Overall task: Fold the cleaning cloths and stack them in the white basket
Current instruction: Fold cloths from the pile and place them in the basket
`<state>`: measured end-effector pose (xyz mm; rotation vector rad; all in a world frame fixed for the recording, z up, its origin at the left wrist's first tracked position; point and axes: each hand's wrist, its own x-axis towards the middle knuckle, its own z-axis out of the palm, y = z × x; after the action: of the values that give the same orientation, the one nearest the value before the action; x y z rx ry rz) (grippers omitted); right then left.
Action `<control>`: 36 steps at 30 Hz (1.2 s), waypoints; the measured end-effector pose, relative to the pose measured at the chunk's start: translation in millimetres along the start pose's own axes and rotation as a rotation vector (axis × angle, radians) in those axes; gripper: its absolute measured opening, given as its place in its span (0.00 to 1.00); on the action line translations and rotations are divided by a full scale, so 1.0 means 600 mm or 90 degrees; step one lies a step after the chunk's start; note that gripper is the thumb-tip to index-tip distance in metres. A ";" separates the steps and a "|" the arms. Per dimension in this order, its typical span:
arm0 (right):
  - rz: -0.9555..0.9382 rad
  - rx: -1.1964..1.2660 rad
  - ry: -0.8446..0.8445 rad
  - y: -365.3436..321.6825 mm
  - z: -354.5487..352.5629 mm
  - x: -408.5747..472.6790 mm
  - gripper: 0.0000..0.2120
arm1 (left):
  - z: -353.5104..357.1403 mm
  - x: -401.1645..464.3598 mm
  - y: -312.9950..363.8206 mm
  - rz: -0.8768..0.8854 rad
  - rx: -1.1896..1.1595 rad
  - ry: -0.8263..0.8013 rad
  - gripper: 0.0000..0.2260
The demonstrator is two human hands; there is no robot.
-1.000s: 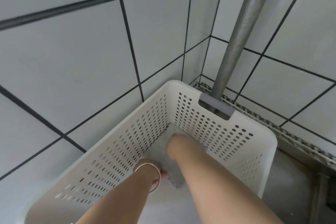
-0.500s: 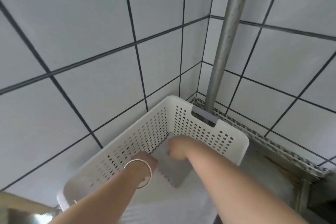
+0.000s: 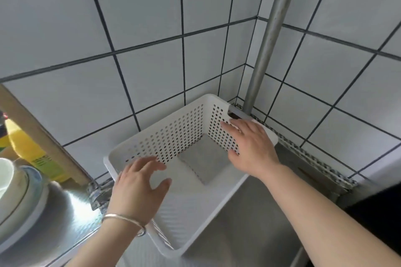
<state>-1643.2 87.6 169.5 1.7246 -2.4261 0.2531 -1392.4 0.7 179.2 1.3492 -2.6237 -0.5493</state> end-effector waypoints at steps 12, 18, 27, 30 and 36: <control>0.273 0.072 -0.283 -0.006 -0.002 -0.053 0.25 | 0.074 -0.041 -0.032 -0.433 -0.487 0.148 0.22; 0.267 0.001 -0.346 -0.022 -0.027 -0.067 0.29 | 0.056 -0.038 -0.030 -0.406 -0.516 0.142 0.14; 0.294 0.027 -0.428 -0.057 -0.056 -0.170 0.21 | 0.050 -0.055 -0.060 -0.347 -0.575 0.109 0.07; 0.323 0.082 -0.309 -0.062 -0.073 -0.186 0.17 | 0.052 -0.063 -0.081 -0.311 -0.501 0.114 0.01; 0.439 0.107 -0.037 0.004 -0.060 -0.146 0.24 | 0.049 -0.056 -0.115 -0.300 -0.440 0.108 0.04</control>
<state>-1615.9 176.9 185.1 0.8772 -3.0312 0.4974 -1329.2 -1.3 127.2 1.6355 -1.7058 -1.1951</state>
